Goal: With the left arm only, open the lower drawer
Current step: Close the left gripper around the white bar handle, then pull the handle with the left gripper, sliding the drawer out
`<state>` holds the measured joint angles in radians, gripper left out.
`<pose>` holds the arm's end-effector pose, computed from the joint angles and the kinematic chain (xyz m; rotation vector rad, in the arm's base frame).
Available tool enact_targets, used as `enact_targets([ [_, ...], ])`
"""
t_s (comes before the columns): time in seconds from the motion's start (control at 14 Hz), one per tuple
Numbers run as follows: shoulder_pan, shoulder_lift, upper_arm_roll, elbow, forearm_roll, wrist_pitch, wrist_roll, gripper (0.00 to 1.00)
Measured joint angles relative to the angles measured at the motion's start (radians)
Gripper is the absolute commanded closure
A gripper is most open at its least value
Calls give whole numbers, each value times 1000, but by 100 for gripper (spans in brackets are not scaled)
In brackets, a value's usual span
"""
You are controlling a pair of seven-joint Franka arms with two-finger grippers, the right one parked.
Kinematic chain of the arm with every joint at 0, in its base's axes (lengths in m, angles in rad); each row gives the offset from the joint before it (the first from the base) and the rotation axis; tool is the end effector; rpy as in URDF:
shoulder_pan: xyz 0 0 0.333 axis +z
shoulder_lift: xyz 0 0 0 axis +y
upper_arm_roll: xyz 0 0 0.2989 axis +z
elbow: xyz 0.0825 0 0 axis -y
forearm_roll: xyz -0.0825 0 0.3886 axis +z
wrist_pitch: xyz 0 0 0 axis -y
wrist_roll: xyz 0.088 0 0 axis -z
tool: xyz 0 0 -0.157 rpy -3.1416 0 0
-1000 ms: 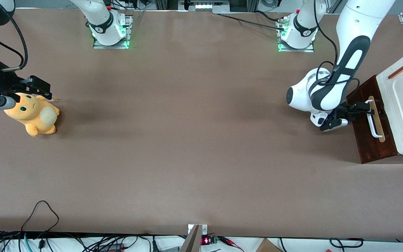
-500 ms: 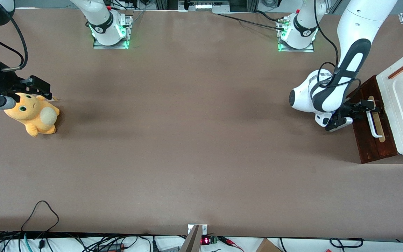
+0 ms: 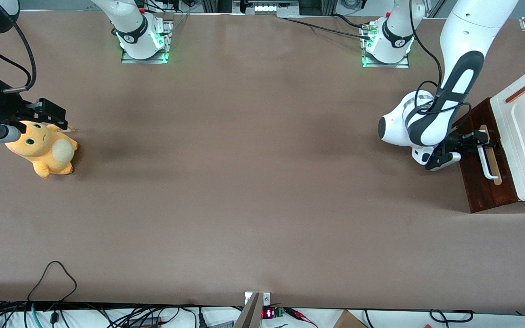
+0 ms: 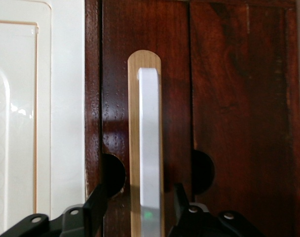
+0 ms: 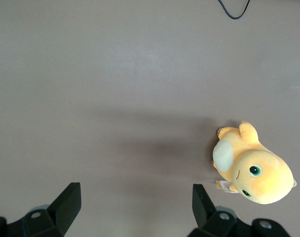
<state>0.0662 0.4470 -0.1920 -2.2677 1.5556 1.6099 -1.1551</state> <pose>0.4898 0.0870 0.1521 -1.6944 0.0772 -0.0965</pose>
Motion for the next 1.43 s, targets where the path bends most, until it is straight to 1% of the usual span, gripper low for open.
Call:
enact_targets([
  [0.07, 0, 4, 10, 0, 11, 0, -2, 51],
  [0.5, -7, 20, 13, 0, 21, 1, -6, 53],
  [0.64, -12, 26, 13, 0, 21, 1, -9, 60],
  [0.93, -16, 27, 14, 0, 22, 1, -10, 79],
  [1.0, -16, 27, 15, 0, 23, 1, -10, 81],
  [1.14, -16, 27, 15, 0, 23, 1, -10, 81],
  [1.21, -16, 27, 15, 0, 23, 1, -11, 84],
  [1.36, -16, 27, 15, 0, 25, 1, -13, 96],
  [1.43, -16, 28, 16, 0, 27, 1, -13, 99],
])
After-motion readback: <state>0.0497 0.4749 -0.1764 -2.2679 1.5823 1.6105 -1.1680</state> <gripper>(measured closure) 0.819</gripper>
